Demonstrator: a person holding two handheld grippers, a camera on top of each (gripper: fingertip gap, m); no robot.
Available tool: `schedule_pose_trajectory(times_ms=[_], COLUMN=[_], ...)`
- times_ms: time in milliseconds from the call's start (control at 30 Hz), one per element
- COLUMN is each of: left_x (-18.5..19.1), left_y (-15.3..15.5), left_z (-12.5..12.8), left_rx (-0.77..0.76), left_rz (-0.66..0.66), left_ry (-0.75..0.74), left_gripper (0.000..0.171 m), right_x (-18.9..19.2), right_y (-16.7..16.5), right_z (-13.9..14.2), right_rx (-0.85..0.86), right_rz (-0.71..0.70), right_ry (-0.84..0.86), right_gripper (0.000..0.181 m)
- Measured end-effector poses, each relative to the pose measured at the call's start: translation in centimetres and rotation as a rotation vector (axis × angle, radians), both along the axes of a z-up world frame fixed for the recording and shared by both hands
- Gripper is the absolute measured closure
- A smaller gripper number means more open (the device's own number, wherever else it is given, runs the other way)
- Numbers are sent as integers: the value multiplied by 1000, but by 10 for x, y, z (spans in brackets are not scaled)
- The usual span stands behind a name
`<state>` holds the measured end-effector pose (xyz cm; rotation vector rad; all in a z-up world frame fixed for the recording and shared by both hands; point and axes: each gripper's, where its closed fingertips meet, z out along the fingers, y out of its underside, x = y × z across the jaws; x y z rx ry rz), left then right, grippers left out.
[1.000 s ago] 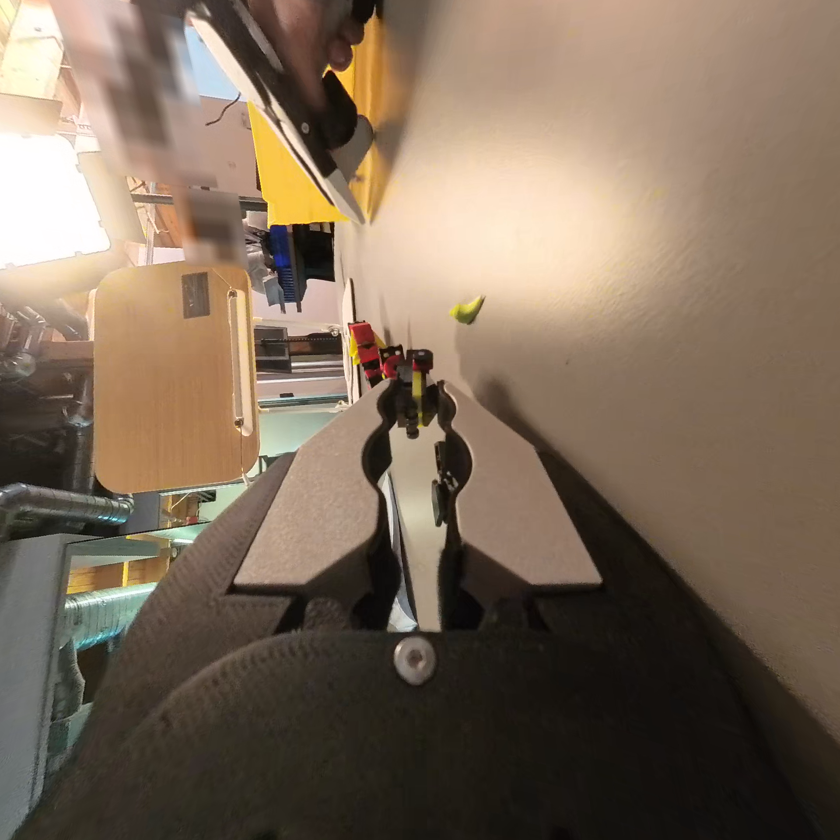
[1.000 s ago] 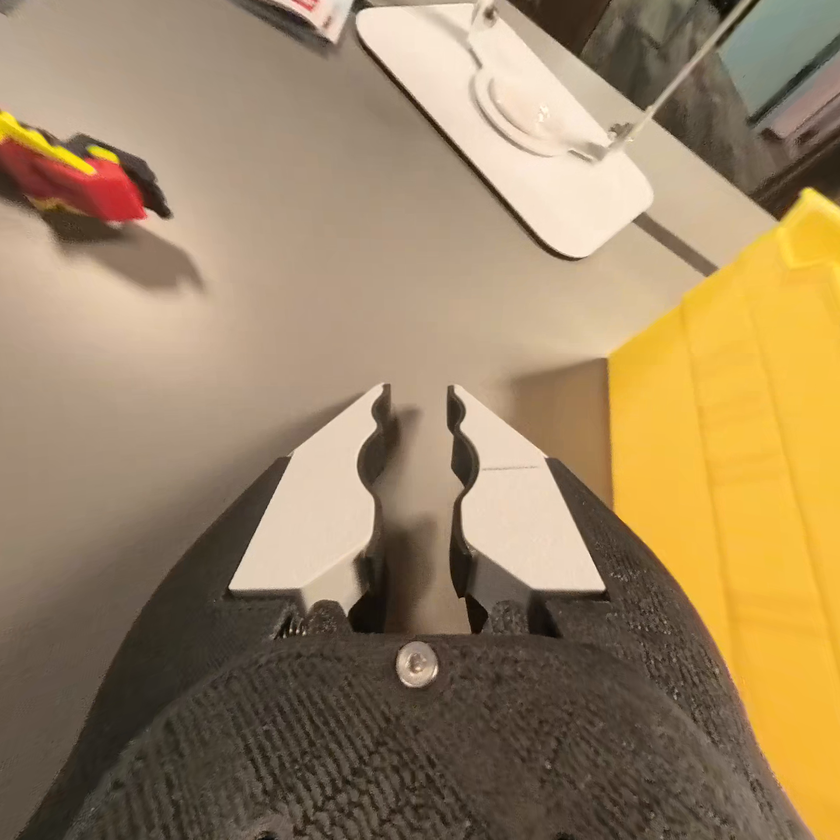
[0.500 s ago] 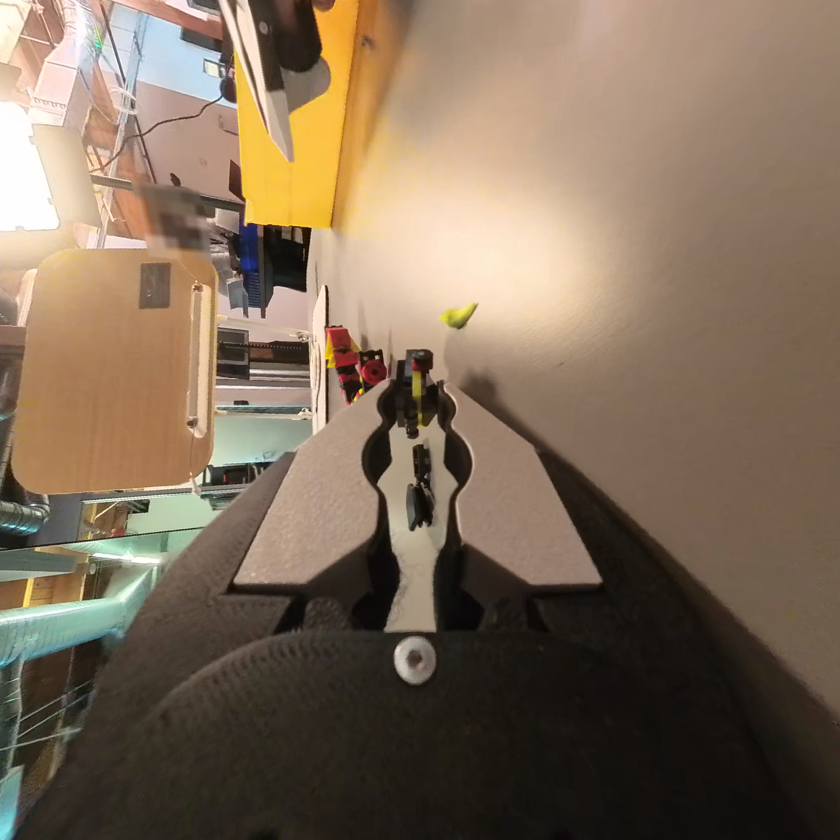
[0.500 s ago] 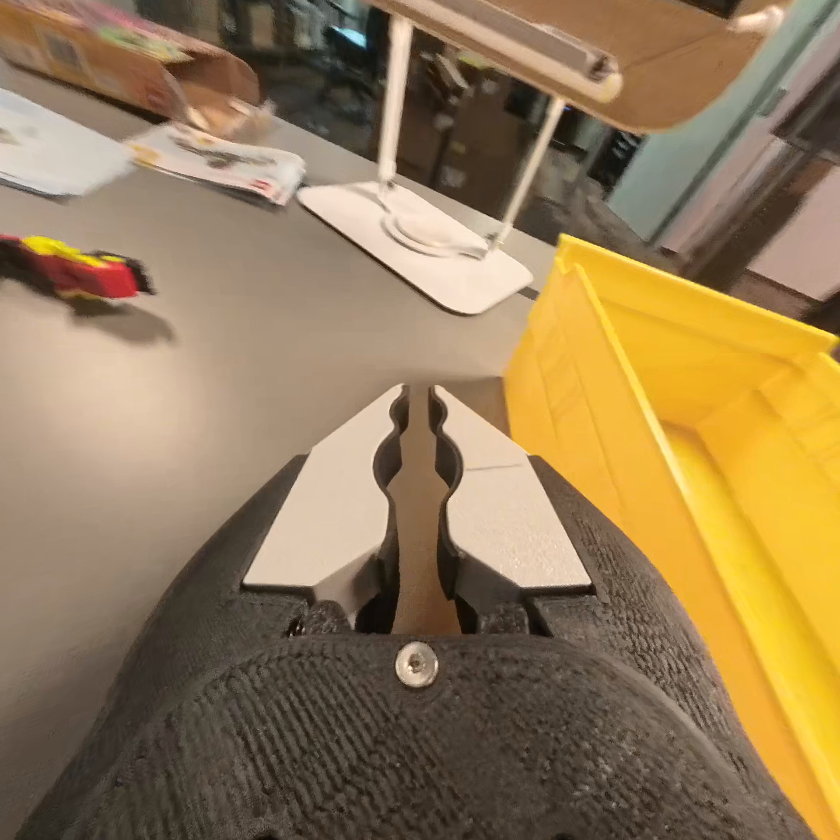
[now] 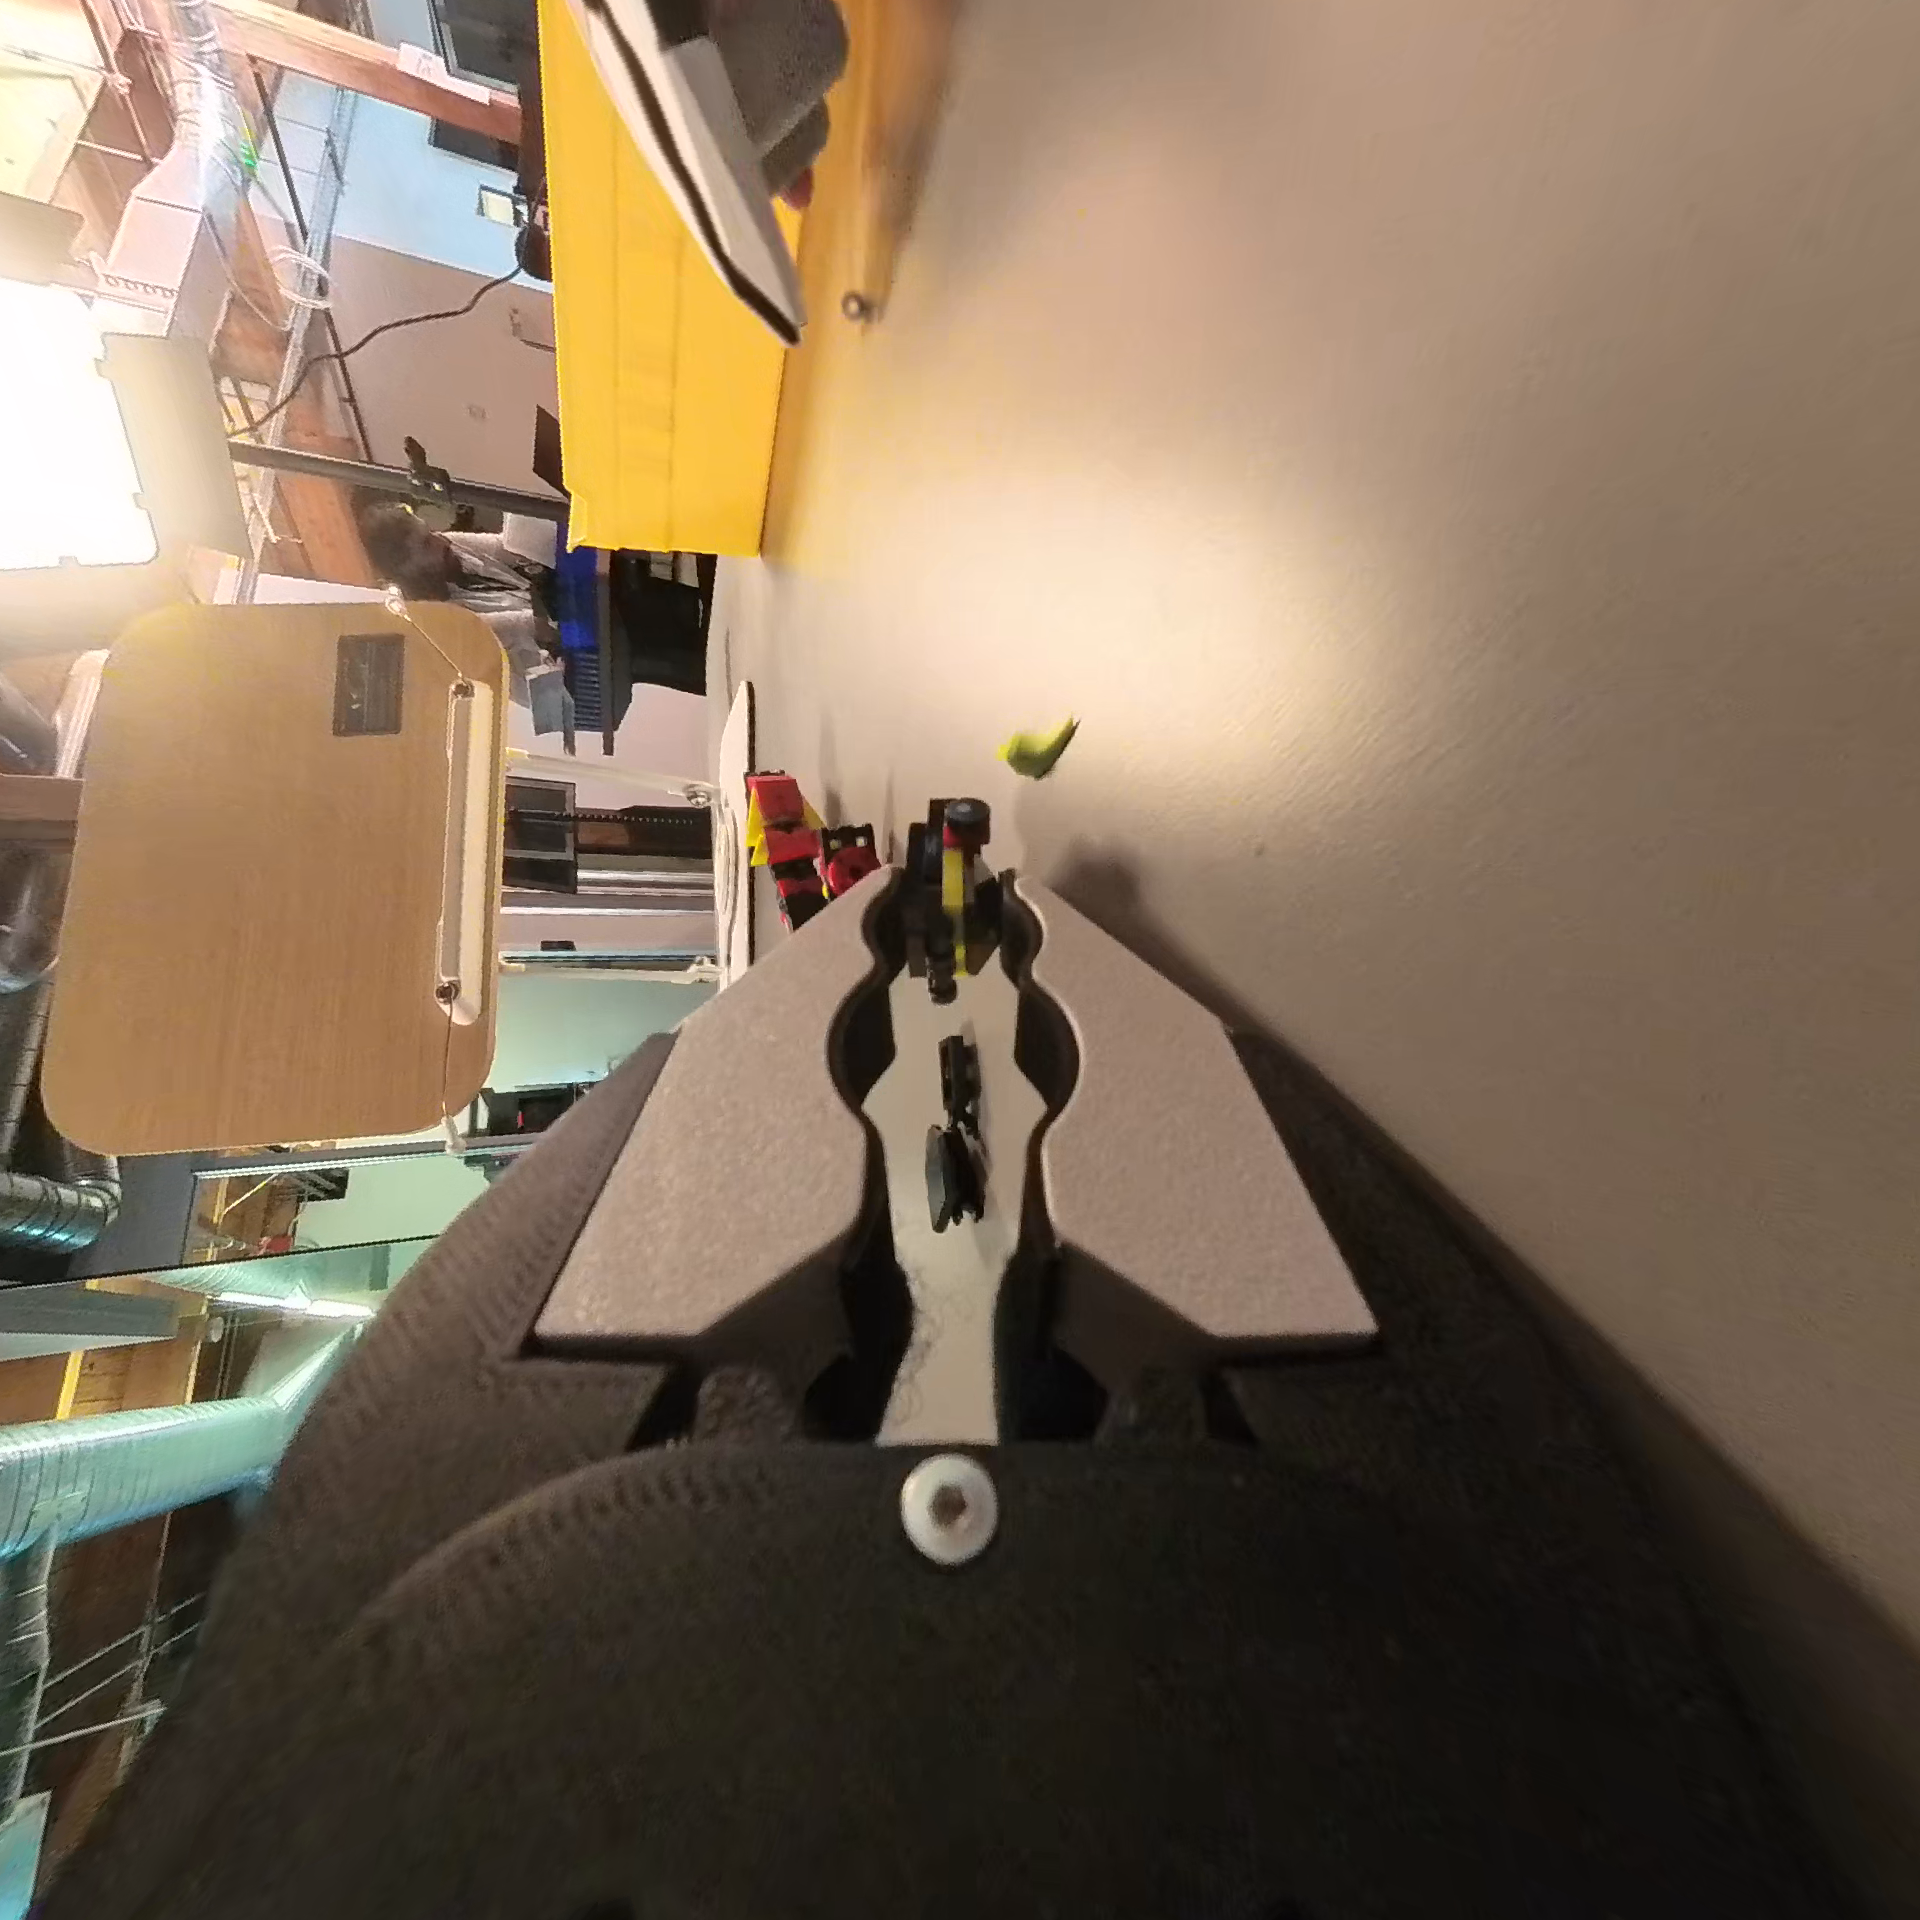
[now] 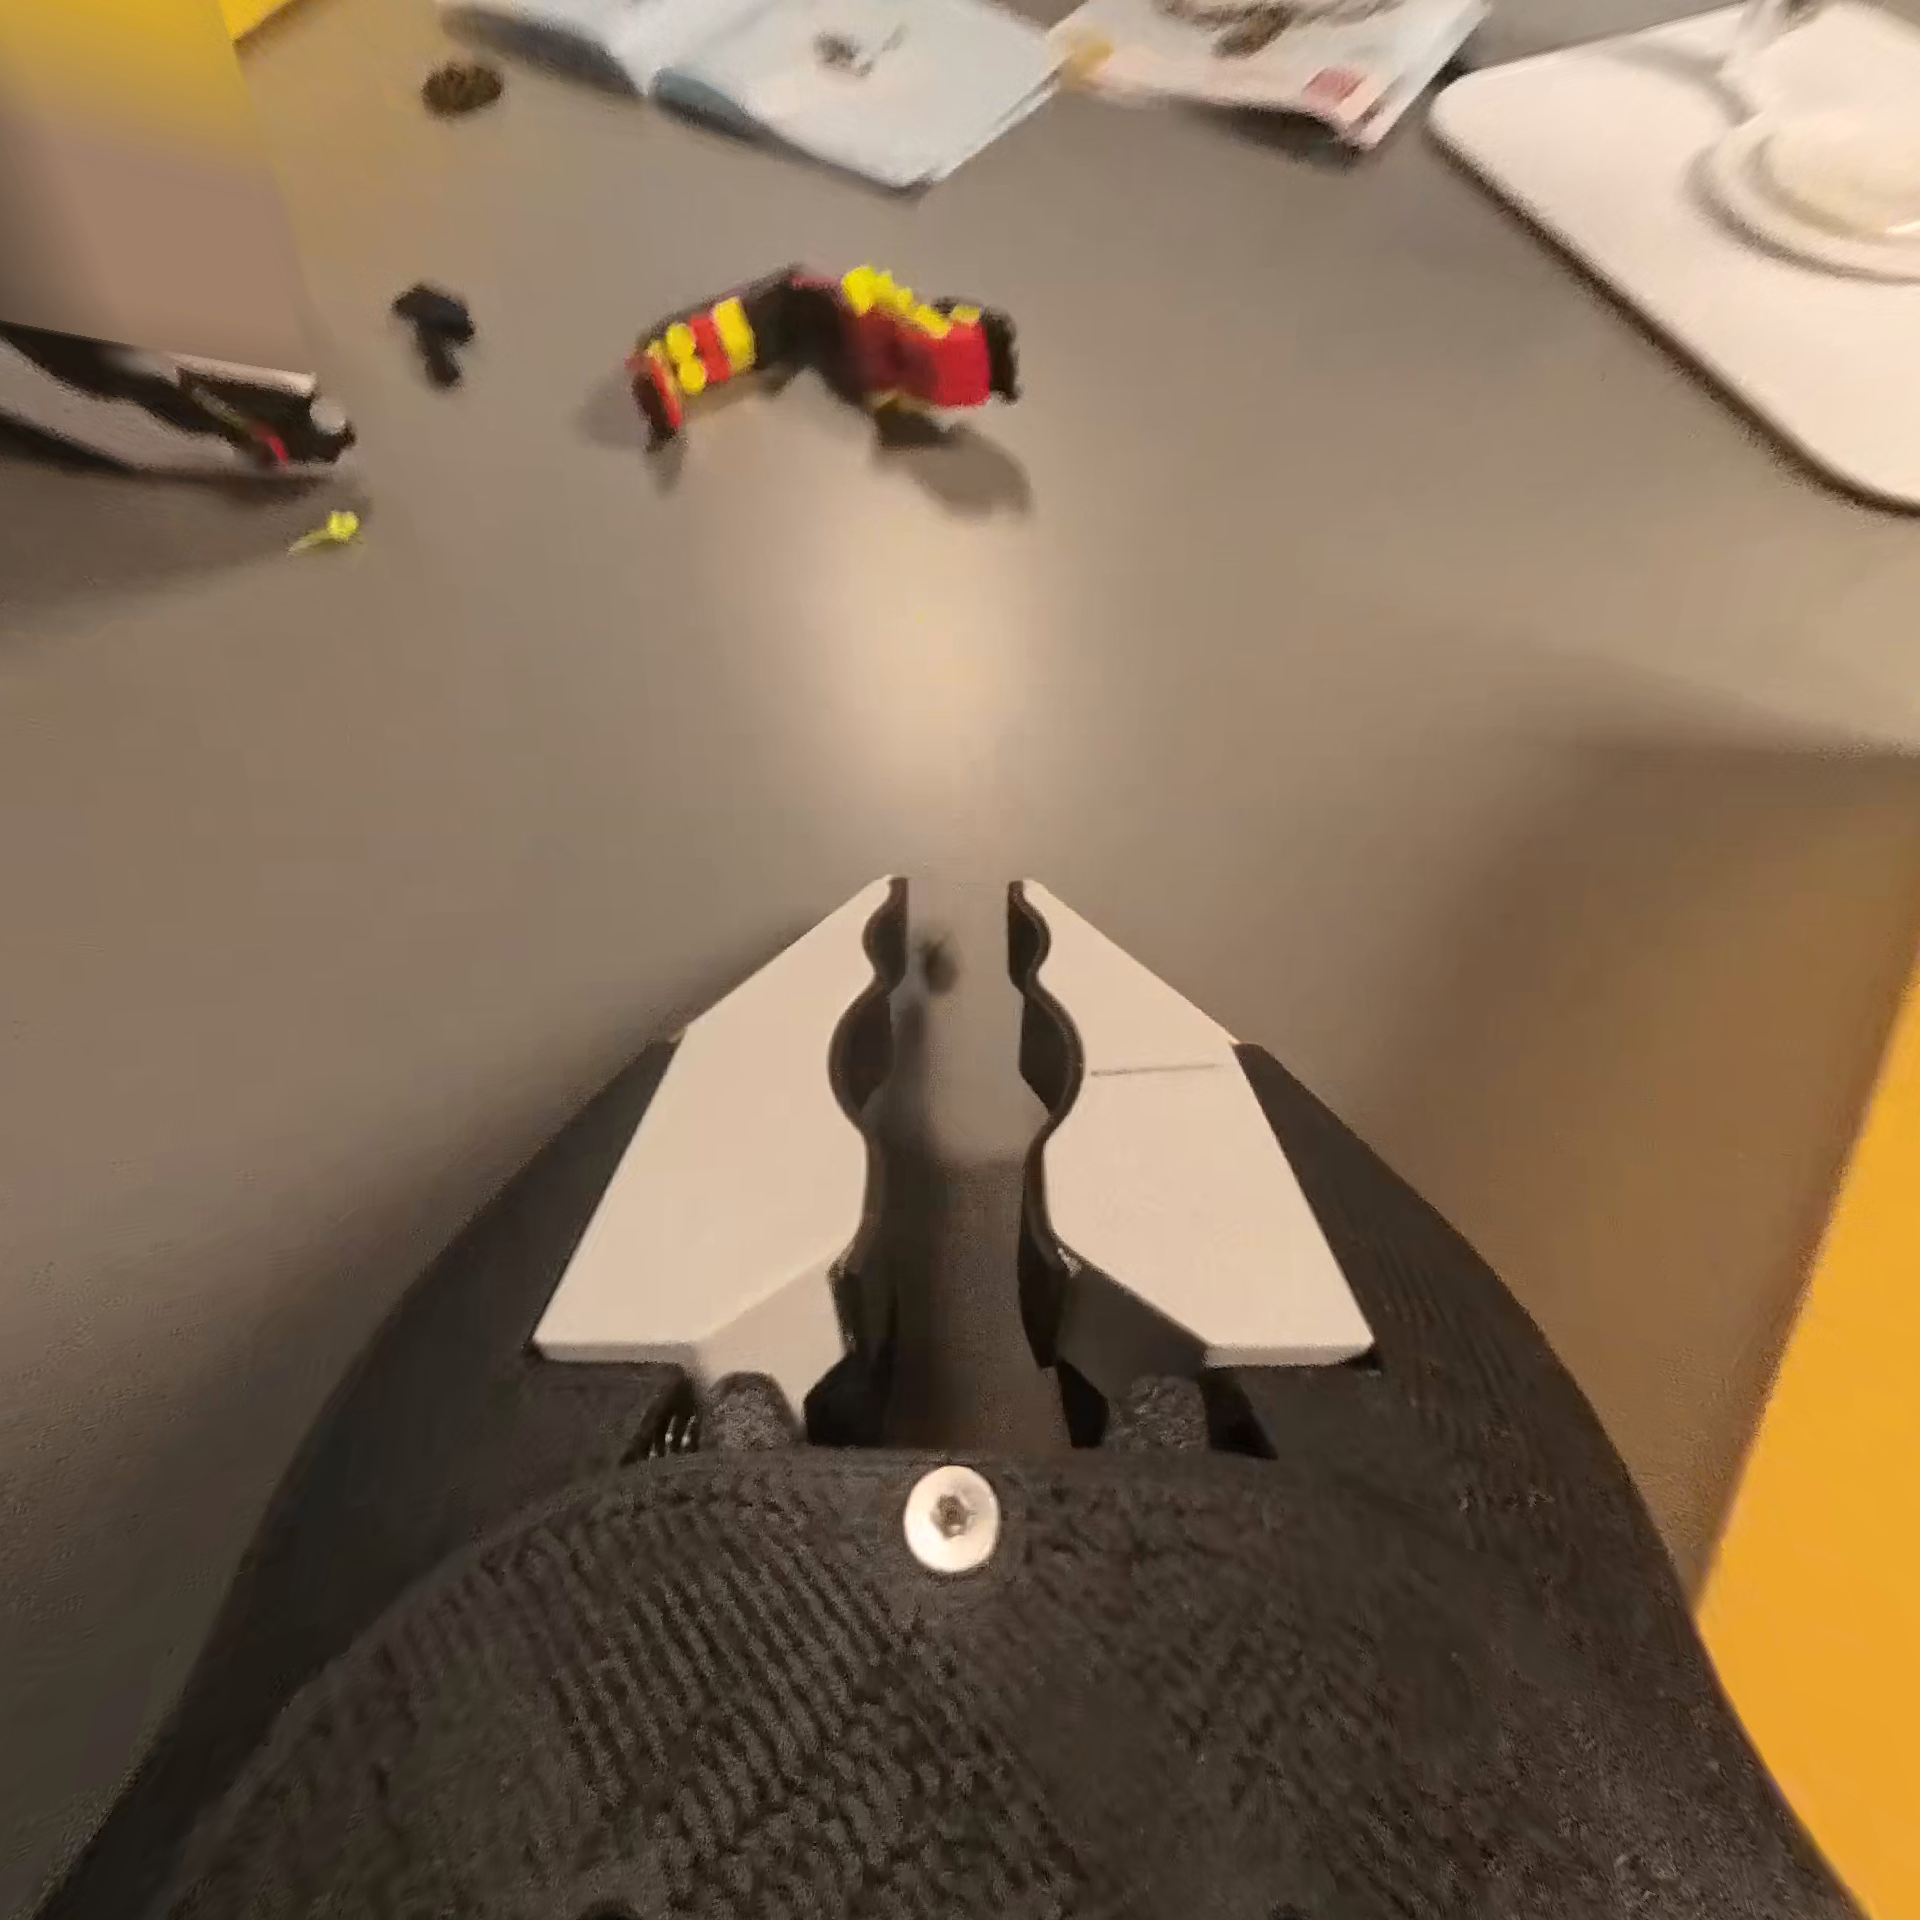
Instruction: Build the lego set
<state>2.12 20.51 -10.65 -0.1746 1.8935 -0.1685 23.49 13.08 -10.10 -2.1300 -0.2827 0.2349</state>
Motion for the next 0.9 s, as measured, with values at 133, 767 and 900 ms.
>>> schedule_pose_trajectory(times_ms=[133, 767, 900], left_x=[1, 3, 3], left_y=[0, -1, -1], left_z=[0, 2, 3], left_rx=[0, 4, 4], left_rz=[0, -8, -7], left_ry=[-1, -5, -5], left_gripper=[156, 156, 156], right_x=[3, -80, -39], right_y=[2, 26, 14], right_z=[-15, 3, 5], right_rx=[-93, 39, 21], right_rz=[-29, 268, 111], right_ry=[-46, -191, -226], right_gripper=[157, 181, 153])
